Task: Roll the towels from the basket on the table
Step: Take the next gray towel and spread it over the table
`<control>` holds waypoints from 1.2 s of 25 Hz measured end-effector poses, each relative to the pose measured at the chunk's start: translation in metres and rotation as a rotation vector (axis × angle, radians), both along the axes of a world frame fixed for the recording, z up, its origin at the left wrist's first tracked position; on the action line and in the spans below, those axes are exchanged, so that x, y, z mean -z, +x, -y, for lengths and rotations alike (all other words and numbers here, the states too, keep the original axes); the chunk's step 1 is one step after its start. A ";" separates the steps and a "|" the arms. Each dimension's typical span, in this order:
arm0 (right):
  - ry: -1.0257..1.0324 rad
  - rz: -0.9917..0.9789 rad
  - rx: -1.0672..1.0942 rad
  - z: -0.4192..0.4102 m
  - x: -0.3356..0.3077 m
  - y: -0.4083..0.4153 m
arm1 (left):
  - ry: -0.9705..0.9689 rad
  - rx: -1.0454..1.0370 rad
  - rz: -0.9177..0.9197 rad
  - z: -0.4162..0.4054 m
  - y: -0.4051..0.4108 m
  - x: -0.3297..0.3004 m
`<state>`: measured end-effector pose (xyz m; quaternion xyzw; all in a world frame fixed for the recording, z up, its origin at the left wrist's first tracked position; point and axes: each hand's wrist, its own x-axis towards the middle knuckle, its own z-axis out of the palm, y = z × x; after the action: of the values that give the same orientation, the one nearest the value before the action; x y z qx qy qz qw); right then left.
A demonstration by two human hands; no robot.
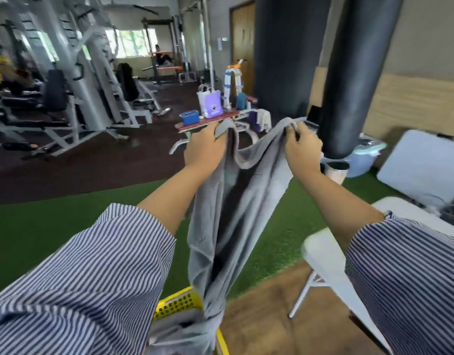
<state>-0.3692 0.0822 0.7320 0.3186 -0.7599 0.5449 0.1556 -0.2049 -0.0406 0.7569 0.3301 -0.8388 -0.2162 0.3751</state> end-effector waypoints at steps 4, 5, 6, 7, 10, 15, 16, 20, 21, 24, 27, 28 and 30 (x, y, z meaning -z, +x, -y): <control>0.026 0.034 0.055 -0.055 0.003 -0.103 | 0.008 0.116 0.027 -0.040 -0.119 0.012; 0.043 0.040 0.055 -0.066 0.004 -0.127 | 0.015 0.140 0.048 -0.049 -0.147 0.017; 0.053 0.046 0.055 -0.076 0.006 -0.151 | 0.026 0.161 0.066 -0.060 -0.174 0.023; 0.055 0.055 0.045 -0.081 0.009 -0.167 | 0.042 0.169 0.084 -0.067 -0.191 0.028; 0.071 0.113 -0.008 -0.085 0.025 -0.212 | 0.114 0.151 0.119 -0.081 -0.236 0.048; 0.093 0.288 -0.116 -0.051 0.049 -0.277 | 0.166 0.127 0.120 -0.042 -0.309 0.072; 0.075 0.342 -0.133 -0.037 0.053 -0.293 | 0.179 0.123 0.120 -0.027 -0.328 0.076; 0.083 0.466 -0.100 0.025 0.069 -0.359 | 0.240 0.135 0.130 0.035 -0.401 0.091; 0.084 0.500 -0.087 0.046 0.071 -0.380 | 0.257 0.141 0.137 0.055 -0.422 0.091; 0.099 0.505 0.004 0.099 0.065 -0.445 | 0.307 0.074 0.054 0.115 -0.477 0.071; 0.074 0.400 0.151 0.136 0.018 -0.508 | 0.281 -0.074 -0.108 0.179 -0.514 0.013; 0.014 0.378 0.189 0.142 -0.004 -0.526 | 0.273 -0.115 -0.172 0.197 -0.520 -0.009; -0.071 0.327 0.287 0.143 -0.048 -0.560 | 0.226 -0.147 -0.274 0.227 -0.525 -0.046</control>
<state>-0.9290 -0.0607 0.7797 0.1091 -0.7930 0.5878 0.1172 -0.7302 -0.2681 0.8030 0.3982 -0.7238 -0.3240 0.4609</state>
